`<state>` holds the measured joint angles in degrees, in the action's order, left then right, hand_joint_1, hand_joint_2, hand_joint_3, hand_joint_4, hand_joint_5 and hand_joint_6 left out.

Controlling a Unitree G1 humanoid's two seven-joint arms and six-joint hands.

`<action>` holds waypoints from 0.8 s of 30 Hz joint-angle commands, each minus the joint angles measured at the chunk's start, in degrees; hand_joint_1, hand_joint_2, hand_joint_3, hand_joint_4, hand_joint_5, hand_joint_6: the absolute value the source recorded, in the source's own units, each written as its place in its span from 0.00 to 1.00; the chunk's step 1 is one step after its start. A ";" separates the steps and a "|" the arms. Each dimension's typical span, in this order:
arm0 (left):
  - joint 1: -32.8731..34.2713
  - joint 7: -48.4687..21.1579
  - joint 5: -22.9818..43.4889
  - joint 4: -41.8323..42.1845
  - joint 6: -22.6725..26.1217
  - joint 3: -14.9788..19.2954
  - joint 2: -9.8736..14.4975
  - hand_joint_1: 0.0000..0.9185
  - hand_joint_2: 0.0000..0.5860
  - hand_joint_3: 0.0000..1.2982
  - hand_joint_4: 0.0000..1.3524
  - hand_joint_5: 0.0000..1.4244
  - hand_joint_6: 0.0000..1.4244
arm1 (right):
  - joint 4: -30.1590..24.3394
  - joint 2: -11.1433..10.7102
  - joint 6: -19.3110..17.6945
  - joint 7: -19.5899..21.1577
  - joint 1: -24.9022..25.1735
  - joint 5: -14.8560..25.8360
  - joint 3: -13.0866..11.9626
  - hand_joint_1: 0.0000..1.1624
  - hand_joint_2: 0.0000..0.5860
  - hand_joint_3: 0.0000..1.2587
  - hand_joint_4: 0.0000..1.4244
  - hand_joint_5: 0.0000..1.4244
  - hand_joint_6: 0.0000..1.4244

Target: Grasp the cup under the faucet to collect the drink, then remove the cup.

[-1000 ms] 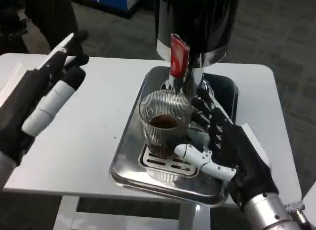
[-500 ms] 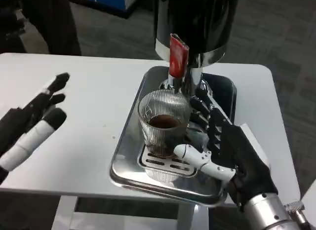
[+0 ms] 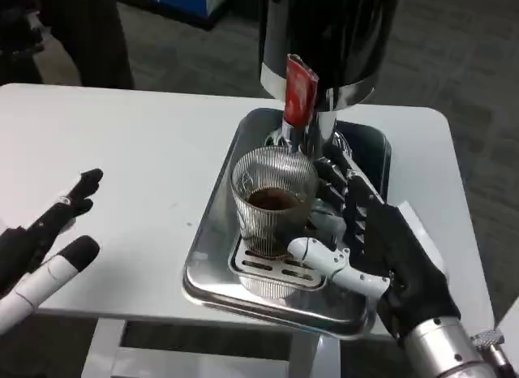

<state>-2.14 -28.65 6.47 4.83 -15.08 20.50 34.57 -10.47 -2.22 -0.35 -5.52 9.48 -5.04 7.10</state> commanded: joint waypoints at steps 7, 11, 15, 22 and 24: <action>-0.99 0.29 0.68 1.18 -0.05 1.15 0.24 0.00 0.07 0.02 0.00 0.01 0.00 | 5.36 -1.23 -7.18 1.80 2.37 -3.91 0.47 0.67 0.27 0.04 0.08 0.10 0.21; -1.18 0.27 0.87 1.69 0.30 1.42 0.32 0.00 0.07 0.02 0.00 0.01 0.00 | 8.49 -1.60 -9.50 2.83 4.12 -5.93 0.81 0.68 0.27 0.04 0.08 0.11 0.21; -1.20 0.37 0.92 2.03 0.64 1.58 0.31 0.00 0.07 0.02 0.00 0.02 0.00 | 11.82 -1.62 -11.21 3.85 5.92 -6.89 0.73 0.68 0.27 0.04 0.08 0.11 0.21; -0.87 0.50 0.85 2.42 1.31 1.37 0.15 0.00 0.08 0.03 0.00 0.02 0.00 | 15.68 -1.74 -12.72 5.19 8.00 -7.47 0.27 0.68 0.25 0.04 0.09 0.11 0.20; -0.79 0.51 0.85 2.49 1.48 1.27 0.08 0.00 0.08 0.03 0.00 0.02 0.00 | 16.41 -1.76 -12.88 5.53 8.42 -7.47 0.15 0.68 0.25 0.04 0.09 0.11 0.20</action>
<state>-2.48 -28.56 6.84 6.43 -14.17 21.72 34.57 4.80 -3.86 -11.76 -0.75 17.28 -12.20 7.53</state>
